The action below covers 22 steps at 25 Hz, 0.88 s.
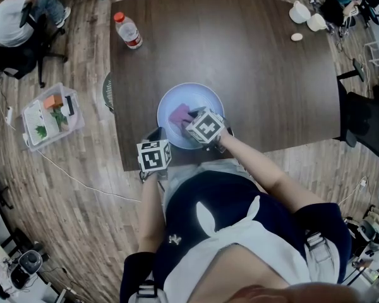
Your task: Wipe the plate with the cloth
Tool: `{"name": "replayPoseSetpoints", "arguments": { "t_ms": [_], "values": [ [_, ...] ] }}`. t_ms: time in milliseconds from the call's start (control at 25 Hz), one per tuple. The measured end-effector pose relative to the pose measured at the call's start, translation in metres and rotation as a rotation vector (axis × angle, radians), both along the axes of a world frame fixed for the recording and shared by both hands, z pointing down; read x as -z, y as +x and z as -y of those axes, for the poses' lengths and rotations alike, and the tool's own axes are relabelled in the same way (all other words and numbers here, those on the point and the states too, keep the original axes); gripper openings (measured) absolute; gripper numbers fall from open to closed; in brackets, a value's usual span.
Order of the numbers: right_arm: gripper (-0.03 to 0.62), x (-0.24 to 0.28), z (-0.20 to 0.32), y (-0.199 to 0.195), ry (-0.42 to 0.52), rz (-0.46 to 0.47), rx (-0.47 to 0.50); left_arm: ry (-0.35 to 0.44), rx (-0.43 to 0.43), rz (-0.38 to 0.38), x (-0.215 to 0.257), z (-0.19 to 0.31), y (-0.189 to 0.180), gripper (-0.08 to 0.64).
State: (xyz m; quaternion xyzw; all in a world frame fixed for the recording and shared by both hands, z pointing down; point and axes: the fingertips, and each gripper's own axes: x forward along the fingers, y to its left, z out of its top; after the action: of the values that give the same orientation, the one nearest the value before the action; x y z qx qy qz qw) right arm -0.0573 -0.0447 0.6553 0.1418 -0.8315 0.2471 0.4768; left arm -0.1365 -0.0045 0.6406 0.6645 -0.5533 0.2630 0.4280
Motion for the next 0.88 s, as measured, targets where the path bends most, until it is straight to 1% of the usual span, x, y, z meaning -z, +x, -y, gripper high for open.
{"name": "replayPoseSetpoints", "arguments": {
  "t_ms": [560,640,800,880],
  "values": [
    [0.121,-0.001,0.040,0.037,0.029,-0.040,-0.101,0.002,-0.002,0.001,0.000,0.000,0.003,0.003],
    [0.121,-0.002,0.047,0.043,0.048,-0.055,-0.111,0.001,-0.003,0.001,-0.001,0.000,0.003,0.003],
    [0.121,-0.004,0.062,0.056,0.117,-0.098,-0.118,-0.001,-0.003,-0.001,-0.002,0.000,0.002,0.003],
    [0.121,-0.005,0.067,0.061,0.120,-0.101,-0.122,-0.004,0.002,0.000,-0.003,0.000,0.002,0.003]
  ]
}}
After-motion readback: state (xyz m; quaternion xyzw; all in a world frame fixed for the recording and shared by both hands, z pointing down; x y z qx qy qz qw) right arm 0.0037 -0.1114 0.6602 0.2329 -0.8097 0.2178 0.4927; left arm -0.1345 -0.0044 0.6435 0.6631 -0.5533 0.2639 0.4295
